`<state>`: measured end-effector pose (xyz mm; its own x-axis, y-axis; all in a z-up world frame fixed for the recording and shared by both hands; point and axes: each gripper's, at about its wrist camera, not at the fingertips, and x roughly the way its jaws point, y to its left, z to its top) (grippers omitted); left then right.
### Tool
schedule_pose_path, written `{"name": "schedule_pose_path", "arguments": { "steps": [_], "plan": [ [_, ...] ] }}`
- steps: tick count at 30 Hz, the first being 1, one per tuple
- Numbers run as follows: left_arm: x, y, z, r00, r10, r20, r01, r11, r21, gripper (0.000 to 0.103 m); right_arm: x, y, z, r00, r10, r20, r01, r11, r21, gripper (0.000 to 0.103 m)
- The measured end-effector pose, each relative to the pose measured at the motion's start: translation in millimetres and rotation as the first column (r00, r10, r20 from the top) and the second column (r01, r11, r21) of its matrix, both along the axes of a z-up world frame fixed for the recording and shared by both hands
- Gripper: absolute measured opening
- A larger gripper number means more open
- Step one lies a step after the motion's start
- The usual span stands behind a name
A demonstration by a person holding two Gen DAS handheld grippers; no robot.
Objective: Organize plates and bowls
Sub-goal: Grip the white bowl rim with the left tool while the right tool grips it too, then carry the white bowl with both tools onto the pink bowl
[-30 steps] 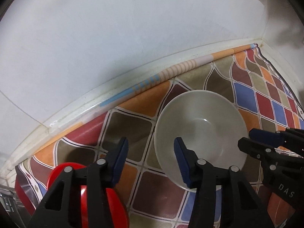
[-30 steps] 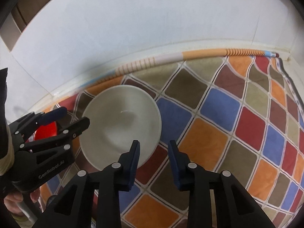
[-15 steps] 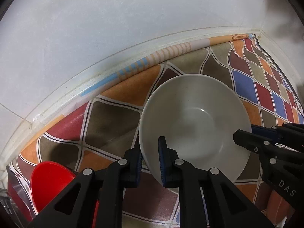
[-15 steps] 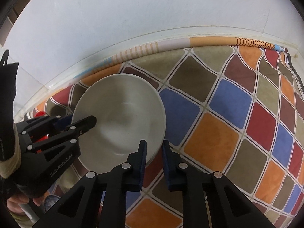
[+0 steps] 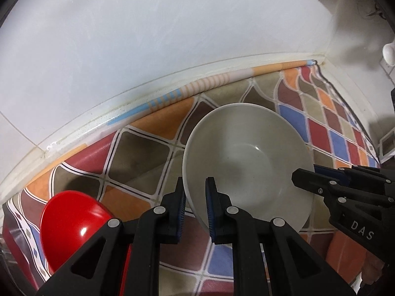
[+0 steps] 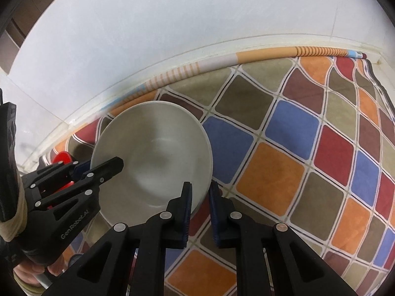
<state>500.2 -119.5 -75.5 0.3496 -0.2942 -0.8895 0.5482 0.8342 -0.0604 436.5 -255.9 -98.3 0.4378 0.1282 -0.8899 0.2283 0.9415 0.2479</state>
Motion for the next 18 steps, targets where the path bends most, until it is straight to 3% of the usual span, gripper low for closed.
{"name": "schedule_pose_path", "arguments": {
  "steps": [18],
  "plan": [
    [-82.2, -1.3, 48.2, 0.999, -0.013, 0.050, 0.019, 0.992, -0.126, 0.017, -82.4, -12.4, 39.7, 0.996, -0.012, 0.093, 0.017, 0.998, -0.059, 0.015]
  ]
}}
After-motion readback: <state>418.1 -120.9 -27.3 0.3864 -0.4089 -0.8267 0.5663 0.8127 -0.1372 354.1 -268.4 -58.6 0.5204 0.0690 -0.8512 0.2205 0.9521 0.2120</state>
